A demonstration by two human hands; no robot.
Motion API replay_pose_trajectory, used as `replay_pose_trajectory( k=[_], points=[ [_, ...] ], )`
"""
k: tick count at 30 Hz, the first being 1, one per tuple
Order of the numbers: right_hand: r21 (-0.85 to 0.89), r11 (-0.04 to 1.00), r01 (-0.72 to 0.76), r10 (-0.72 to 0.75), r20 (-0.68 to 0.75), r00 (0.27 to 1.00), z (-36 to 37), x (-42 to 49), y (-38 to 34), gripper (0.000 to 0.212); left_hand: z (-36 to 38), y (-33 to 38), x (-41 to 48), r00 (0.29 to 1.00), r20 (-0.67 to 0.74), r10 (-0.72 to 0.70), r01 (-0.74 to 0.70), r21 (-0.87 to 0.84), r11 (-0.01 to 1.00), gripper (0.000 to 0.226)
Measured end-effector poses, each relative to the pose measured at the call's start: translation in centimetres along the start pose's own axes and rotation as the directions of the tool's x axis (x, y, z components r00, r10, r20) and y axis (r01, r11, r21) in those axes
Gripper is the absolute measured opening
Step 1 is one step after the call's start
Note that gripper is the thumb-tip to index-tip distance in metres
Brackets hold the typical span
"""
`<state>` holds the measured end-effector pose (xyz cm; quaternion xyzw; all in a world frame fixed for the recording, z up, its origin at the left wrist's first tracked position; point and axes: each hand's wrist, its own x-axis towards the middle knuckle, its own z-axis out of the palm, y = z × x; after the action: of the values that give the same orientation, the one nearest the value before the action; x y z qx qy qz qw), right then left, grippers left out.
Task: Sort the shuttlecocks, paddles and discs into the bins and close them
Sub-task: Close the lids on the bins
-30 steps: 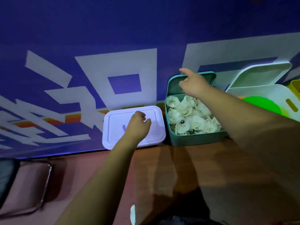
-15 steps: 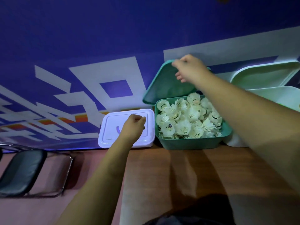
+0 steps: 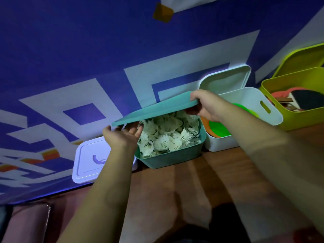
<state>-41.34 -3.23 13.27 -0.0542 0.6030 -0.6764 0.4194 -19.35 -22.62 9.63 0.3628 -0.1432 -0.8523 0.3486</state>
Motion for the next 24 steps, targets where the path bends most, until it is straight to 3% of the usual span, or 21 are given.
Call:
replay_pose_trajectory(
  k=[2,4,6,8,10,12,17,20,24],
  points=[
    [-0.113,0.993,0.012,-0.018,-0.056,0.998,-1.1,0.2,1.3,0.034,-0.7,-0.8,0.0,0.999,-0.038,0.000,0.004,0.115,0.993,0.055],
    [-0.291,0.956,0.041,-0.072,-0.098,0.993,-2.7,0.8,2.4,0.055,-1.6,-1.9,0.2,0.995,-0.089,0.035,-0.003,0.336,0.942,0.038],
    [-0.535,0.842,0.070,-0.163,-0.128,0.978,-4.0,0.8,3.2,0.070,-2.9,-2.9,0.1,0.983,-0.150,0.103,-0.007,0.537,0.843,0.023],
    [-0.675,0.732,0.091,-0.220,-0.109,0.969,-4.8,0.8,4.2,0.063,-4.6,-3.4,0.3,0.964,-0.145,0.225,-0.031,0.776,0.630,0.025],
    [-0.760,0.642,0.097,-0.221,-0.062,0.973,-5.3,0.8,5.6,0.047,-6.1,-3.4,0.5,0.938,-0.055,0.342,-0.044,0.960,0.277,0.031],
    [-0.826,0.557,0.089,-0.223,-0.045,0.974,-5.5,1.2,7.1,0.047,-7.4,-3.3,0.5,0.927,0.022,0.375,-0.053,0.996,0.072,0.038],
    [-0.914,0.405,0.033,-0.223,-0.064,0.973,-5.2,1.6,9.8,0.053,-8.7,-3.4,0.3,0.916,0.121,0.382,-0.070,0.987,-0.143,0.056],
    [-0.938,0.348,0.010,-0.257,-0.085,0.963,-4.8,1.6,10.8,0.052,-9.0,-3.6,0.5,0.909,0.140,0.393,-0.062,0.977,-0.205,0.056],
    [-0.970,0.242,-0.031,-0.343,-0.115,0.932,-4.1,1.4,11.2,0.049,-8.9,-3.9,0.3,0.921,0.099,0.377,-0.019,0.977,-0.211,0.051]
  ],
)
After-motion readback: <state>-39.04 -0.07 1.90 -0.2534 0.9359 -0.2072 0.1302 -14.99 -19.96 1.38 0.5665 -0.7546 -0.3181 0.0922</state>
